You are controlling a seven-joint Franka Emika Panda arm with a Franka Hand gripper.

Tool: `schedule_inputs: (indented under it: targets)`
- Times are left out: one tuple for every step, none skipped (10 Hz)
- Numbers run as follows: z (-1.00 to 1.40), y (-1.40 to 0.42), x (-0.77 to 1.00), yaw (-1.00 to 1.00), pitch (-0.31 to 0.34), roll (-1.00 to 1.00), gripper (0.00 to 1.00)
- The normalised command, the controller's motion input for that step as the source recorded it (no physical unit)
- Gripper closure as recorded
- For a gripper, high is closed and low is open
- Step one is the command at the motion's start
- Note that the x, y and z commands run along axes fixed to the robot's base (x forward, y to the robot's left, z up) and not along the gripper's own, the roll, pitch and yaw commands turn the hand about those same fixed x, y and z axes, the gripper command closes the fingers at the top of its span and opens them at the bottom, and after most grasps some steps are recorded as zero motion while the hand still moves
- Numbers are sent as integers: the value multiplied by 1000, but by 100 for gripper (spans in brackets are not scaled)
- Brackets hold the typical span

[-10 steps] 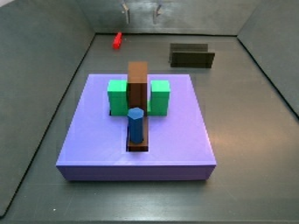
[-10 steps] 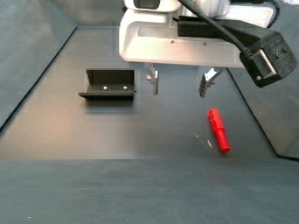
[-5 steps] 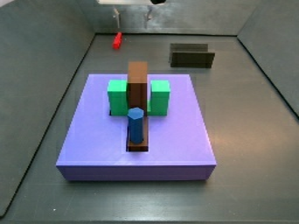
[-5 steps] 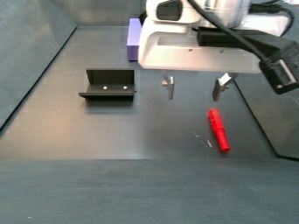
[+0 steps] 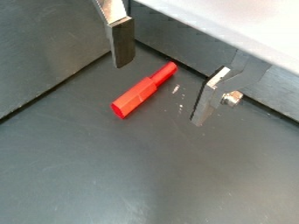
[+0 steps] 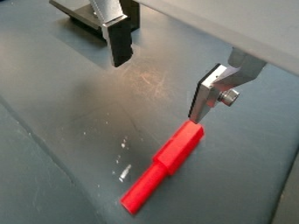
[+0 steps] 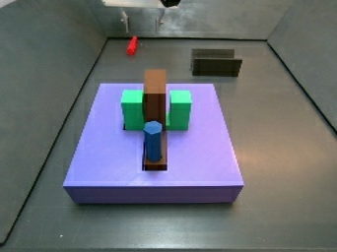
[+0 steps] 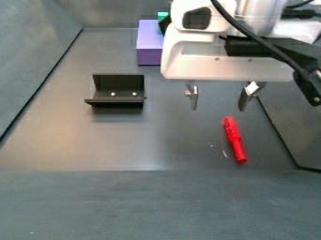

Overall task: Pick up the red object. Move up. Place the red object on the fixture. Regrasp the red object. Move to above the board. Insert the red object.
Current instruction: Pick up the red object.

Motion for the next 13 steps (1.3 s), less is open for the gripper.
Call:
schedule_inputs:
  targets:
    - [-140,14,-211,-40,-231,-63,0]
    - [-229,0,-166,-29,-243,-39,0]
    - [-246,0,-103,-26,-243,0,0]
    - [-294,0,-126,-29,-239,3,0]
    - [-371,0,-89,0,-240,0,0]
    - [-371,0,-177,0,-223,0,0]
    - [-334,-3,-271,0,-226,0,0]
    - [-346,-20,-180,20,-224,0,0]
    - [-277,-26,0,71,-224,-30,0]
    - [-283,-9,37,109,-224,-87,0]
    - [-257,0,20,106,-233,-147,0]
    - [-209,0,0,106,-213,-161,0]
    - [-274,0,0,100,-210,-170,0]
